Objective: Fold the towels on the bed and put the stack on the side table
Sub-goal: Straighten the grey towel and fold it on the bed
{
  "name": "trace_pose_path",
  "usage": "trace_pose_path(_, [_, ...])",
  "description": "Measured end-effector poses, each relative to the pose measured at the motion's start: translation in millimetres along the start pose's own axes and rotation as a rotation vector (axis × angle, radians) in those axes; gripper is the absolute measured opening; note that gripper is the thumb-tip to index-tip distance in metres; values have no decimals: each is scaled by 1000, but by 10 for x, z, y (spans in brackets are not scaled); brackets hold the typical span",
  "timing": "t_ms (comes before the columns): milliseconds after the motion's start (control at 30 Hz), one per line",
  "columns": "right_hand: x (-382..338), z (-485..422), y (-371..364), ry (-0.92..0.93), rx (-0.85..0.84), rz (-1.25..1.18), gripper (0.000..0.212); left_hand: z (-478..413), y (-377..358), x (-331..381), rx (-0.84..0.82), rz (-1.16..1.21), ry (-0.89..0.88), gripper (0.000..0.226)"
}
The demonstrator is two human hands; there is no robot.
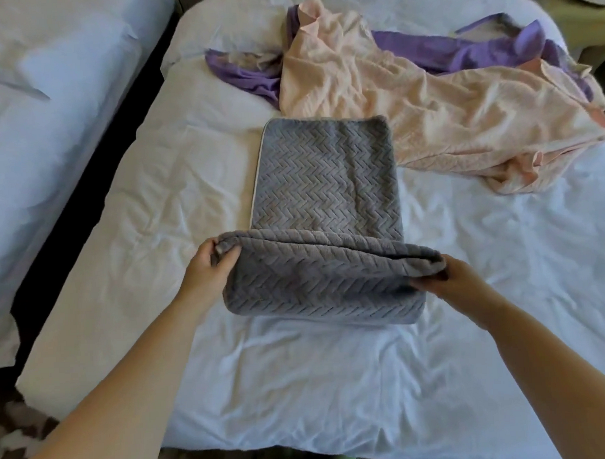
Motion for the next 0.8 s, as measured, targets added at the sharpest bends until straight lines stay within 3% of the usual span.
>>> trace_pose_path(67, [-6, -184, 36, -23, 78, -68, 7, -202, -107, -55, -22, -12, 10, 19])
trace_pose_path(200, [52, -572, -143, -165, 7, -306, 12, -569, -336, -216, -5, -117, 8, 20])
trace_pose_path(300, [122, -866, -214, -225, 164, -186, 32, -791, -436, -425, 18, -229, 20, 27])
trace_pose_path(533, [44, -1366, -180, -176, 429, 61, 38, -1314, -659, -586, 57, -391, -53, 32])
trace_pose_path(700, [86, -1288, -240, -236, 606, 194, 44, -1255, -684, -606, 17, -419, 108, 61])
trace_pose_path(733, [6, -1188, -255, -160, 684, 264, 46, -1158, -643, -508, 46, -560, 2, 69])
trace_pose_path(800, [-276, -977, -418, 133, 783, 414, 46, -840, -788, -130, 50, -843, -451, 70])
Point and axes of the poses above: each hand's wrist, its own z-axis away from the middle knuckle, its own y-axis out of the back of the hand, x = y × z, the point moved 6 cm from there along -z, towards the middle knuckle, and after that the axes turned 11 degrees about -y, right-handed, at the moved point
